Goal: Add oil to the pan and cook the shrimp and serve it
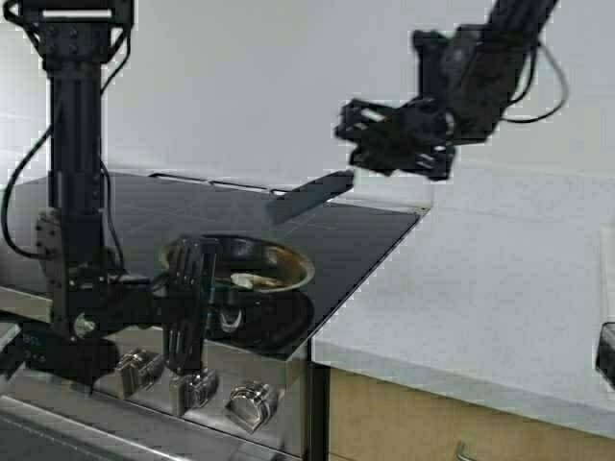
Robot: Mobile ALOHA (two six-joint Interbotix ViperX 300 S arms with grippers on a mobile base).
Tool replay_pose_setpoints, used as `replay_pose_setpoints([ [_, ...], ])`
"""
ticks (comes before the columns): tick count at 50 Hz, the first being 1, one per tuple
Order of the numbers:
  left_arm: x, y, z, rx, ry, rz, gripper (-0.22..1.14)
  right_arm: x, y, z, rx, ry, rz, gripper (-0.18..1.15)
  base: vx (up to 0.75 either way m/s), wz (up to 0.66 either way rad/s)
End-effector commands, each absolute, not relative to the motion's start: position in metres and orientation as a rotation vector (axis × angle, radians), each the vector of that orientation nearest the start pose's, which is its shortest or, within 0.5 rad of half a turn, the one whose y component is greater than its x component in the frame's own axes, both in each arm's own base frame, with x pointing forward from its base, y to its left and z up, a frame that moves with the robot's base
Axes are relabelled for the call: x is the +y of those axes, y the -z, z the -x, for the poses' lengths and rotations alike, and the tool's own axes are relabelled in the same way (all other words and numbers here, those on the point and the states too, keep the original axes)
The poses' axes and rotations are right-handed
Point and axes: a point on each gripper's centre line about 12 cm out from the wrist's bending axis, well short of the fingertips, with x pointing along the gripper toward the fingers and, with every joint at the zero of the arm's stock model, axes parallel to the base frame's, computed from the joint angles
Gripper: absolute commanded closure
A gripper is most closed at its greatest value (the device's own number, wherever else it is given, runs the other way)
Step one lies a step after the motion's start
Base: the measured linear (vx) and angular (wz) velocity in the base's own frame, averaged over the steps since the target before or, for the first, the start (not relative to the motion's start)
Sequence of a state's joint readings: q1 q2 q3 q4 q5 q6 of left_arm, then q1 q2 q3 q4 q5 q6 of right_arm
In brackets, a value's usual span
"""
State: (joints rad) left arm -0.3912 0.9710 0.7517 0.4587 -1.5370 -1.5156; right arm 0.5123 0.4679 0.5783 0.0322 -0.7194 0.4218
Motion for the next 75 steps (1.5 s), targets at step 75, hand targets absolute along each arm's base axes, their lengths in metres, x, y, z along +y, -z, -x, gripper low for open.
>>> replay_pose_setpoints([
  [75,-0.181,0.022,-0.312,0.721,0.525,1.317,0.89,0.254,0.004,-0.351,0.581,-0.437,-0.165,0.89,0.00,0.00],
])
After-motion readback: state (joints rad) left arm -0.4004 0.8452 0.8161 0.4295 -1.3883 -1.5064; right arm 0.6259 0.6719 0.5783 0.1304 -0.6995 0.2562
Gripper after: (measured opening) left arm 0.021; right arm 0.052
